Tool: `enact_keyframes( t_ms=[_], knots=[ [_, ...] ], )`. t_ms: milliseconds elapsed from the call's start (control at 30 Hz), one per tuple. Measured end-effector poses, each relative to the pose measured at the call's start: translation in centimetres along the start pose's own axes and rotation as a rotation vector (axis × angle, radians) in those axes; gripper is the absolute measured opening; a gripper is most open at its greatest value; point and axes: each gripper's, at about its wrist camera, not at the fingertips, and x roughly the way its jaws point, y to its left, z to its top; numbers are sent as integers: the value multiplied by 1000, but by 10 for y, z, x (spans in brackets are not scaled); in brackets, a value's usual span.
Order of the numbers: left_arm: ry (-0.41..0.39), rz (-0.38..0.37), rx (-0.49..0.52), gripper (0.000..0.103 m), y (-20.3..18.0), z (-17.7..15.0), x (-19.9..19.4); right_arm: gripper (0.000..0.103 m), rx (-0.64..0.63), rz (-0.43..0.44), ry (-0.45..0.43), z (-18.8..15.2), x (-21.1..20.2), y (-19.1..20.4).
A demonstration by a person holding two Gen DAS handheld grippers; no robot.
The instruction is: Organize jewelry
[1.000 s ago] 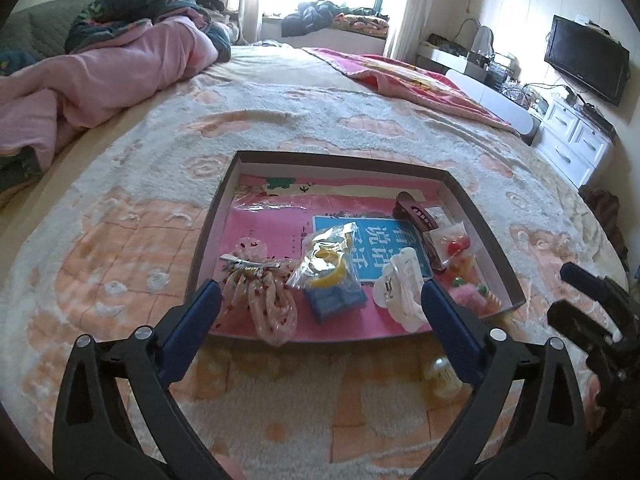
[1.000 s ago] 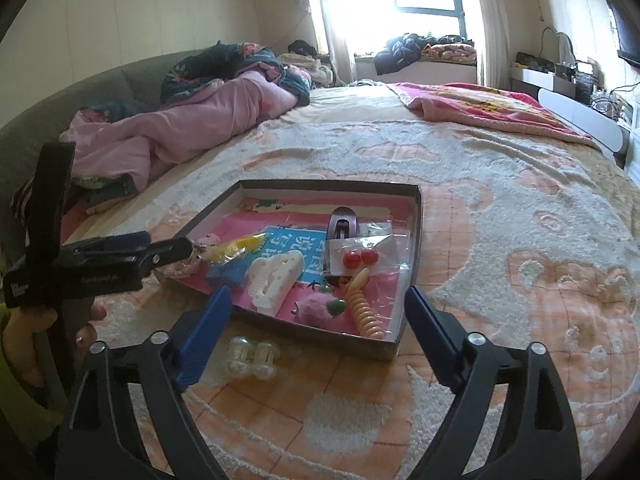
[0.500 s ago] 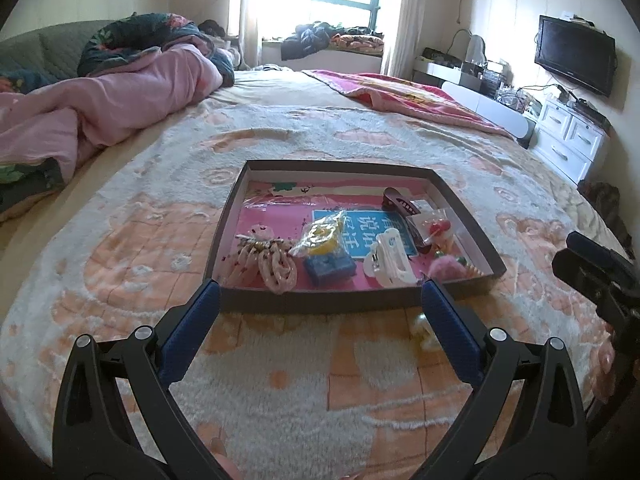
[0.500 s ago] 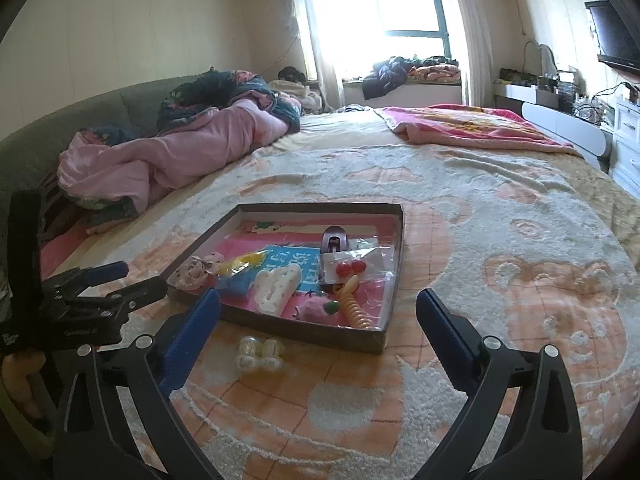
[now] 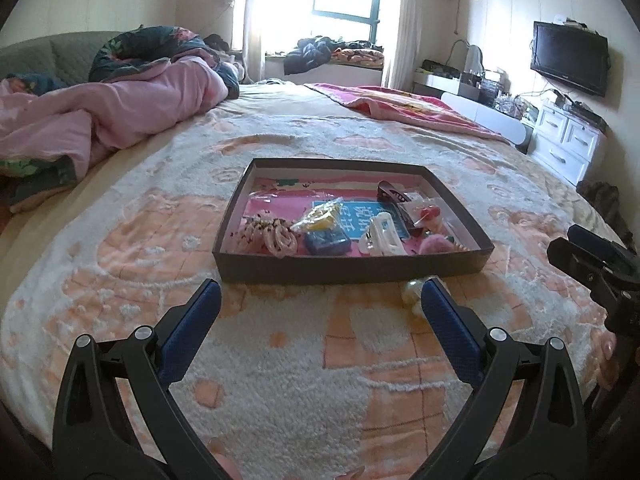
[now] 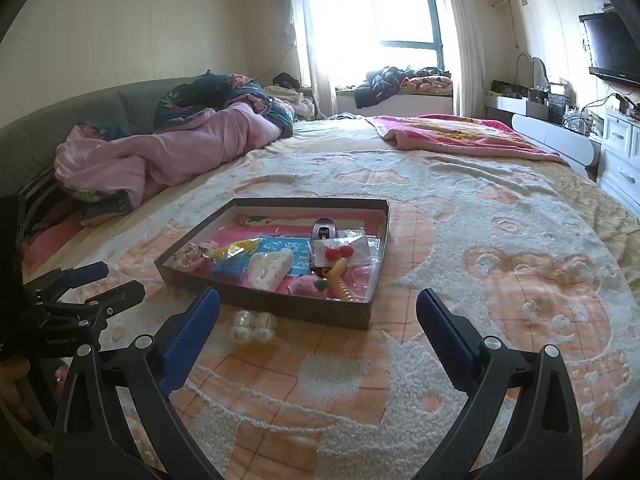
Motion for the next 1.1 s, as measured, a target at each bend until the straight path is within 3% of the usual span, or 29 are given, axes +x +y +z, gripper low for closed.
enact_keyframes(
  t_ms=[367, 1100],
  knots=[
    [5, 16, -3, 92, -4, -24, 3, 96, -6, -26, -21, -20, -3, 5],
    [-97, 20, -10, 92, 0, -30, -6, 96, -21, -91, -146, -42, -4, 12]
  ],
)
